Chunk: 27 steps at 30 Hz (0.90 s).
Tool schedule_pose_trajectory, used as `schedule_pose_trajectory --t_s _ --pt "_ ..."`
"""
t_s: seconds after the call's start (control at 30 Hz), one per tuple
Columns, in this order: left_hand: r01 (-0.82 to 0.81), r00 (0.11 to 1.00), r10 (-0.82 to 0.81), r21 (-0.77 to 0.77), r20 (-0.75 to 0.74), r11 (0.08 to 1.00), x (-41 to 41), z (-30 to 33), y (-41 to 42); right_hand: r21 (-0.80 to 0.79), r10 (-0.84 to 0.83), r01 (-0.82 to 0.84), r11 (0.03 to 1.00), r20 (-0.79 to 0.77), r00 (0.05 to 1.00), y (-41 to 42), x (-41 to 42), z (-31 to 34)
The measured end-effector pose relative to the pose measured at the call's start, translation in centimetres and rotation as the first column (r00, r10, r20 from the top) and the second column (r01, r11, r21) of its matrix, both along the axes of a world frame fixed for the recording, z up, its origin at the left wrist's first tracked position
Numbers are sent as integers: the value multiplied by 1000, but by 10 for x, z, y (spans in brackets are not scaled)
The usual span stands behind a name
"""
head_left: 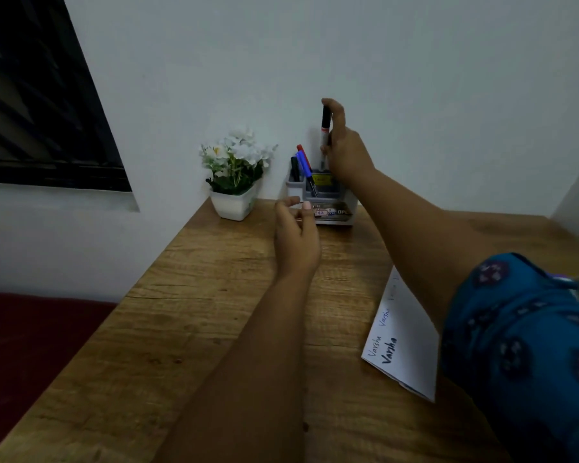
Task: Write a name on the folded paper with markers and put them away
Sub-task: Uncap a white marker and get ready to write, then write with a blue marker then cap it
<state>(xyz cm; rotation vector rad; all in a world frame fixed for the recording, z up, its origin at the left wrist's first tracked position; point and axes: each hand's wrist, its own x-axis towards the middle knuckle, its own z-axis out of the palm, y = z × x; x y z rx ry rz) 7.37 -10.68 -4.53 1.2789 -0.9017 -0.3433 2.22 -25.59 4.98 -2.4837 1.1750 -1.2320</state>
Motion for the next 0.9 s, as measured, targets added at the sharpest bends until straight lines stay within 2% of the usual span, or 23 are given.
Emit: schedule_pose_trajectory --t_s 0.17,0.3,0.33,0.4,0.47,0.53,0.6,0.67,0.73,0.83,0.9 --pt "15 1000 -16 46 17 999 -1 0 2 54 -9 25 998 -270 963 -12 2 -3" --pt "36 998 -39 67 40 997 -3 3 4 20 -53 64 998 -352 935 -13 -4 -10" --pt "44 998 -47 72 38 996 -3 4 5 -17 -80 80 997 -349 934 -12 -7 -9" --pt "64 997 -66 71 40 995 -5 6 8 -30 -100 96 995 -228 968 -5 -21 -3" --pt "77 994 -81 68 67 995 -10 8 10 23 -88 89 996 -64 994 10 -44 5" --pt "119 984 -127 68 123 991 -19 11 13 83 -106 109 991 -30 994 33 -77 12" --pt "152 952 -173 99 252 983 -31 12 13 166 -133 155 974 -136 982 57 -115 16" --pt "174 876 -216 135 431 975 -49 14 19 251 -147 208 945 -240 959 83 -162 19" --pt "210 792 -272 174 547 962 -68 17 30 293 -211 319 901 -346 914 107 -213 21" --pt "239 705 -340 243 622 940 -87 18 45 309 -323 546 778 -549 771 129 -272 16" --pt "256 678 -374 274 633 927 -94 19 52 283 -369 636 718 -620 692 139 -294 6"
